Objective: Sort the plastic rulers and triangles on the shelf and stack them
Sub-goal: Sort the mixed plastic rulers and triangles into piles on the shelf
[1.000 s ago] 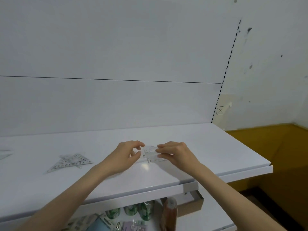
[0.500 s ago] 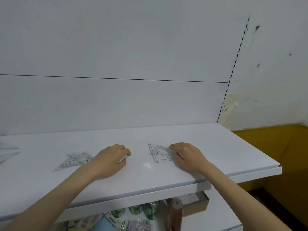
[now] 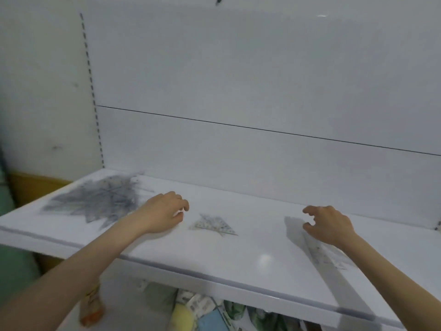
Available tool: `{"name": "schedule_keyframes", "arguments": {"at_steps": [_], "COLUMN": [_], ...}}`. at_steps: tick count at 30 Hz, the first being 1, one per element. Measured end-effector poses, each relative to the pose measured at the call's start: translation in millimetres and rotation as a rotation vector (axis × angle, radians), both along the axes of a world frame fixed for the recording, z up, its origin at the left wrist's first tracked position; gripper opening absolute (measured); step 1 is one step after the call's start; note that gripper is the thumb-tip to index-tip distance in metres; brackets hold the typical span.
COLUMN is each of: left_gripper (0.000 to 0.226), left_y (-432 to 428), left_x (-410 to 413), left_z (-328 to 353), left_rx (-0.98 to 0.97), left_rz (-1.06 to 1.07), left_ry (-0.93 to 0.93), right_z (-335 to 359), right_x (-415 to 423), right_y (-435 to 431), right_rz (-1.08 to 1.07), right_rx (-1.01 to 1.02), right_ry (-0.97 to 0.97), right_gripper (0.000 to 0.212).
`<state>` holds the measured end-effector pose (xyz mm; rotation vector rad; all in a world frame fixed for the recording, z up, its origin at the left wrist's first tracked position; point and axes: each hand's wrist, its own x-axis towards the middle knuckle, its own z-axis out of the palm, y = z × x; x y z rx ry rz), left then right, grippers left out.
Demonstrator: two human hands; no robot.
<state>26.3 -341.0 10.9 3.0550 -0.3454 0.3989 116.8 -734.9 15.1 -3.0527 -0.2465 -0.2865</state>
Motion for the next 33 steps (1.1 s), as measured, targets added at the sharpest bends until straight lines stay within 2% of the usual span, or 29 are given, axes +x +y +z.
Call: {"name": "schedule_keyframes", "arguments": {"at_steps": [4, 7, 11, 16, 22, 25, 27, 29, 30, 31, 33], "left_gripper": [0.019, 0.015, 0.028, 0.03, 0.031, 0.049, 0.08, 0.115, 0.123, 0.123, 0.109], "left_y": [80.0, 129.1, 195.1, 277.3, 325.2, 341.4, 342.0, 339.4, 338.8, 338.1, 339.5], "left_x": [-42.4, -70.3, -89.6, -94.7, -80.3, -58.3, -45.4, -36.2, -31.8, -27.3, -19.6], "left_z": [1.4, 2.1, 8.7, 10.3, -3.1, -14.7, -17.9, -20.8, -23.4, -26.3, -32.2], "left_rx": [-0.147, -0.183, -0.164, -0.154, -0.254, -0.294, -0.269, -0.215, -0.215, -0.245, -0.365], "left_rz": [0.14, 0.193, 0.324, 0.426, 0.317, 0.26, 0.204, 0.119, 0.08, 0.046, 0.007], "left_ry": [0.002, -0.04, -0.097, -0.114, -0.058, 0.072, 0.184, 0.257, 0.277, 0.286, 0.273], "right_z": [2.2, 6.6, 20.4, 28.4, 14.9, 6.5, 0.6, -5.8, -8.2, -9.1, -9.3], "right_x": [-1.2, -7.3, -16.1, -25.3, -38.4, -45.4, -49.2, -48.3, -47.7, -47.5, -46.5], "right_y": [86.7, 154.6, 241.9, 347.0, 432.5, 456.0, 462.2, 464.7, 464.4, 463.6, 462.5], "right_rz": [0.261, 0.47, 0.629, 0.703, 0.618, 0.595, 0.593, 0.575, 0.564, 0.556, 0.547], "right_rx": [0.121, 0.169, 0.187, 0.217, 0.185, 0.163, 0.092, 0.085, 0.103, 0.126, 0.161], "right_ry": [0.042, 0.06, 0.029, -0.004, 0.049, 0.125, 0.117, 0.103, 0.104, 0.104, 0.094], "right_gripper": [0.045, 0.044, 0.042, 0.034, 0.03, 0.044, 0.052, 0.051, 0.049, 0.046, 0.037]}}
